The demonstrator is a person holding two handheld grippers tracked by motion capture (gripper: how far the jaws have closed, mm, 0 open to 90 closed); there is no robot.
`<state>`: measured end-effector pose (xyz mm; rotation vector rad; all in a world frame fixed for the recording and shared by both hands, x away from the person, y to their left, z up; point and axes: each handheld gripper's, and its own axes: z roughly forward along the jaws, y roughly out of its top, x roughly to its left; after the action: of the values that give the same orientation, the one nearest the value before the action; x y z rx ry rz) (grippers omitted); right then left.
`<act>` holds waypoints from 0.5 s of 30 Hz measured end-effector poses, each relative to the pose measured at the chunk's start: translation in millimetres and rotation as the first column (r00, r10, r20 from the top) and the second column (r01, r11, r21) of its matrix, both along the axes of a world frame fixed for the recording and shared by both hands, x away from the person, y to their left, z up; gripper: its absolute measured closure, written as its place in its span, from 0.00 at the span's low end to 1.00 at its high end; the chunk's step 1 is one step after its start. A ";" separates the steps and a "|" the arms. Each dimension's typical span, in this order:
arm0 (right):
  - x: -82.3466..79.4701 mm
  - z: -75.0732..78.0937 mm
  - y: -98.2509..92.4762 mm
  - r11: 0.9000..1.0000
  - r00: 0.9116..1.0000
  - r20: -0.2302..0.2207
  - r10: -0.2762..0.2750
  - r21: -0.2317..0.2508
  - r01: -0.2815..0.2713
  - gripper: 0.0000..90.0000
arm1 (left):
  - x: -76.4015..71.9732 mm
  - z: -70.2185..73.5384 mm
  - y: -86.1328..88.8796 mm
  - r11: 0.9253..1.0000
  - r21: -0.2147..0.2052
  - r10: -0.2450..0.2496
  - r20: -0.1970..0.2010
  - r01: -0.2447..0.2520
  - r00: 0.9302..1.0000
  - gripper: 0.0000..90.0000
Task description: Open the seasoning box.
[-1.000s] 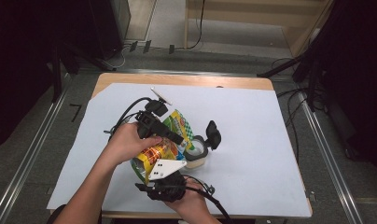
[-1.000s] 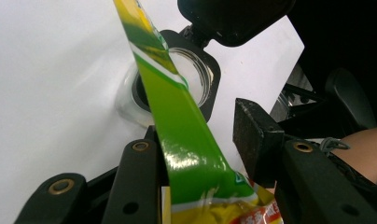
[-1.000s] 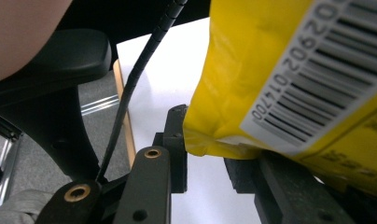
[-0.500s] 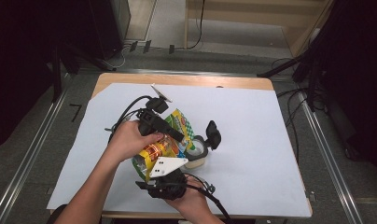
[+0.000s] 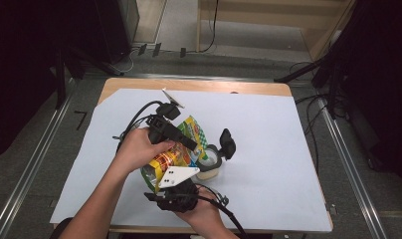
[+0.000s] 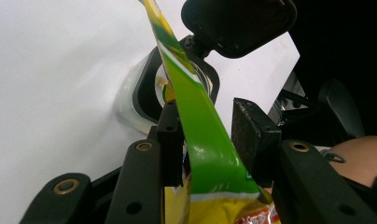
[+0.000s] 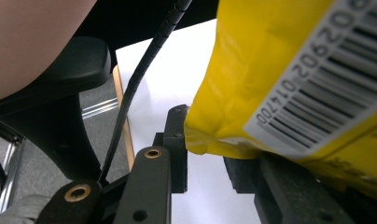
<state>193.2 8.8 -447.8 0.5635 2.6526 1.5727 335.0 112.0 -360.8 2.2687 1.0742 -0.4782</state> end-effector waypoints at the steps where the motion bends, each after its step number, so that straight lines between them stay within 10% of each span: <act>1: -0.2 0.2 0.5 1.000 1.000 -0.004 -0.001 -0.001 0.001 0.82 | -0.1 0.3 -0.1 1.000 -0.001 0.001 0.000 -0.001 1.000 0.72; 15: -0.5 6.5 0.6 1.000 1.000 0.004 0.001 0.018 -0.001 0.83 | 2.9 3.6 5.1 0.999 -0.026 0.021 -0.016 -0.022 1.000 0.69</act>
<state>192.7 9.5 -441.4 0.5588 2.6395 1.5977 337.9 117.1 -357.1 2.2318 1.0930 -0.4989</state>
